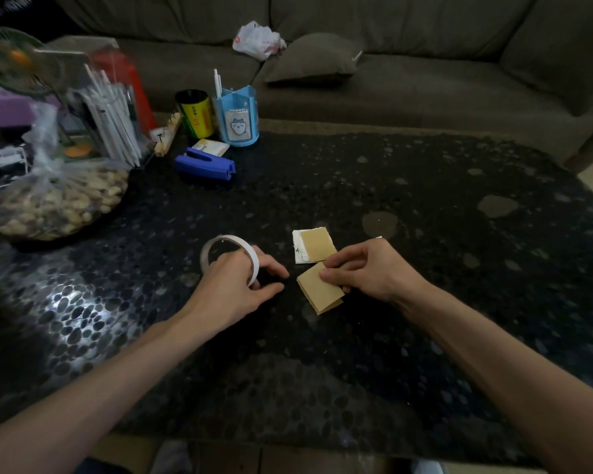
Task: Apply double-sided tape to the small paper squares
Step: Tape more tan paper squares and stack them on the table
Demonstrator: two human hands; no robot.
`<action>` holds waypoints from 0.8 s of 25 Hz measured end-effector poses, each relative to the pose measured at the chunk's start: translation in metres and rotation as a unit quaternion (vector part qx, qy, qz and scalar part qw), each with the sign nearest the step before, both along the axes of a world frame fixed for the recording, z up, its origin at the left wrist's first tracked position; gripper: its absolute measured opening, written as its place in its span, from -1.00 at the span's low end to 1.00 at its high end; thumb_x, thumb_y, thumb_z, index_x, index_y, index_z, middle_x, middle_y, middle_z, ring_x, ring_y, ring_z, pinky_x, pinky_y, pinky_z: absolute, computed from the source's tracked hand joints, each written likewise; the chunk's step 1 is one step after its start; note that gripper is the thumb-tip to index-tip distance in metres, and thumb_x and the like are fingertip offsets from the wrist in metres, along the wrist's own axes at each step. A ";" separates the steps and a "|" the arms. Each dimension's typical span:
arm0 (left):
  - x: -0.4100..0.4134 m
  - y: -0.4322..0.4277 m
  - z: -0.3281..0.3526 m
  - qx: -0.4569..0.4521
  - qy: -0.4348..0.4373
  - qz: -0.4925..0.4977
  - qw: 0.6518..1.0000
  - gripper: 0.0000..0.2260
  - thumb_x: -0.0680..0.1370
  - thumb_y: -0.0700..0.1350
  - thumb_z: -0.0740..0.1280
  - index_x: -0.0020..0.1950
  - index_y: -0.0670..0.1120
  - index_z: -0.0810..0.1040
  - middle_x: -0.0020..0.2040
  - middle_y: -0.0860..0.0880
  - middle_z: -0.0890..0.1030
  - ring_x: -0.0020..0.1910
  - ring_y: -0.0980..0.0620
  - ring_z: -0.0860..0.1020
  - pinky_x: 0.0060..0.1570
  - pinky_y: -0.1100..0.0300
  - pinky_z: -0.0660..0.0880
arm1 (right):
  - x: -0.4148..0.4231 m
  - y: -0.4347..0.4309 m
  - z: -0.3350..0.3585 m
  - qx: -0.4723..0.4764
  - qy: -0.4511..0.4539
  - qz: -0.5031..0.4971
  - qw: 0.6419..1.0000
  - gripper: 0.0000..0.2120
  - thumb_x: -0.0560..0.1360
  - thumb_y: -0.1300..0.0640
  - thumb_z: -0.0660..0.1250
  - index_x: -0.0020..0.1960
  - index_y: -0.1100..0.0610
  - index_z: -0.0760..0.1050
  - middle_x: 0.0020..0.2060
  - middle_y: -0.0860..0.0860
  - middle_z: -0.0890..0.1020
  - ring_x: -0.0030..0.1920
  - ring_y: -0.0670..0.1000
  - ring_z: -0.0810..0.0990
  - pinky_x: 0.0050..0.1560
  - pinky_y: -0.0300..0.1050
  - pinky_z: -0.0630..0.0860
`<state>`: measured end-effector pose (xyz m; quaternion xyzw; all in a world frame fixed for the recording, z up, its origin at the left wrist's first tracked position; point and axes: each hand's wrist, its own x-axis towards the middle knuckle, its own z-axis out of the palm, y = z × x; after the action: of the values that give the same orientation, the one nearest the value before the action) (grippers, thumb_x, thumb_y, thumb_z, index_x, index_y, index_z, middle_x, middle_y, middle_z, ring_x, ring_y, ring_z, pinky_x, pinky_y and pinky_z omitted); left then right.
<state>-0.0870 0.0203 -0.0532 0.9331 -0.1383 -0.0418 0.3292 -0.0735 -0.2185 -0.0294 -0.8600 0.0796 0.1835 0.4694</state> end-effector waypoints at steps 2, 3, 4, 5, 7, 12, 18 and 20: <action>0.000 -0.001 0.002 0.001 0.002 -0.003 1.000 -0.82 0.55 -0.02 0.51 0.11 0.21 0.67 0.15 0.16 0.60 -0.22 0.21 0.64 0.01 0.11 0.63 | -0.001 0.000 -0.001 -0.005 -0.002 0.007 1.000 -0.80 0.47 0.04 0.60 0.07 0.01 0.70 -0.28 -0.10 0.76 -0.27 -0.18 0.68 -0.13 -0.27 0.53; 0.001 -0.002 0.003 0.010 0.009 -0.004 1.000 -0.81 0.55 -0.02 0.50 0.13 0.20 0.67 0.19 0.15 0.59 -0.19 0.20 0.64 0.04 0.09 0.63 | -0.001 0.000 -0.002 -0.010 -0.005 0.011 1.000 -0.79 0.47 0.04 0.60 0.08 0.02 0.70 -0.27 -0.08 0.76 -0.27 -0.18 0.68 -0.11 -0.26 0.54; 0.001 -0.003 0.004 0.023 0.014 -0.007 1.000 -0.80 0.56 -0.02 0.49 0.15 0.20 0.67 0.22 0.15 0.57 -0.16 0.19 0.64 0.07 0.08 0.63 | 0.000 0.000 -0.003 -0.016 -0.006 0.015 1.000 -0.78 0.47 0.05 0.59 0.09 0.03 0.70 -0.26 -0.06 0.76 -0.26 -0.16 0.69 -0.08 -0.24 0.56; 0.001 -0.004 0.005 0.031 0.014 -0.011 0.999 -0.80 0.56 -0.03 0.49 0.16 0.20 0.67 0.23 0.15 0.56 -0.13 0.18 0.64 0.09 0.07 0.62 | 0.000 0.000 -0.004 -0.022 -0.007 0.017 1.000 -0.77 0.48 0.05 0.59 0.11 0.03 0.69 -0.25 -0.05 0.76 -0.23 -0.15 0.69 -0.05 -0.22 0.58; 0.000 -0.006 0.005 0.028 0.000 -0.021 0.999 -0.82 0.57 -0.05 0.49 0.12 0.20 0.69 0.20 0.15 0.56 -0.12 0.16 0.61 0.09 0.05 0.62 | 0.001 0.002 -0.005 -0.032 -0.007 0.018 0.999 -0.76 0.49 0.07 0.58 0.13 0.05 0.69 -0.20 -0.03 0.76 -0.19 -0.12 0.70 0.02 -0.16 0.62; 0.000 -0.003 0.001 0.024 -0.009 -0.039 0.999 -0.82 0.58 -0.06 0.46 0.10 0.21 0.72 0.17 0.17 0.53 0.03 0.15 0.58 0.14 0.04 0.58 | 0.002 0.004 -0.004 -0.048 -0.009 0.026 0.998 -0.75 0.49 0.07 0.57 0.15 0.04 0.68 -0.12 -0.03 0.75 -0.16 -0.12 0.70 0.05 -0.14 0.64; 0.001 -0.002 -0.004 0.043 -0.039 -0.095 0.994 -0.71 0.62 -0.07 0.41 0.20 0.34 0.65 0.14 0.25 0.42 0.06 0.22 0.53 0.08 0.21 0.53 | 0.000 0.005 -0.003 -0.053 -0.014 0.024 0.998 -0.76 0.49 0.08 0.58 0.14 0.03 0.68 -0.12 -0.05 0.75 -0.15 -0.11 0.72 0.05 -0.14 0.66; 0.000 -0.004 -0.004 0.071 -0.039 -0.117 0.990 -0.69 0.65 -0.07 0.36 0.23 0.35 0.63 0.17 0.22 0.41 0.02 0.19 0.54 0.01 0.21 0.53 | 0.000 0.005 -0.004 -0.057 -0.012 0.024 0.998 -0.77 0.49 0.08 0.57 0.13 0.02 0.68 -0.12 -0.05 0.75 -0.14 -0.12 0.72 0.04 -0.14 0.66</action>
<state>-0.0871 0.0166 -0.0571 0.9325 -0.2557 -0.0531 0.2494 -0.0730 -0.2137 -0.0330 -0.8891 0.0629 0.1794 0.4163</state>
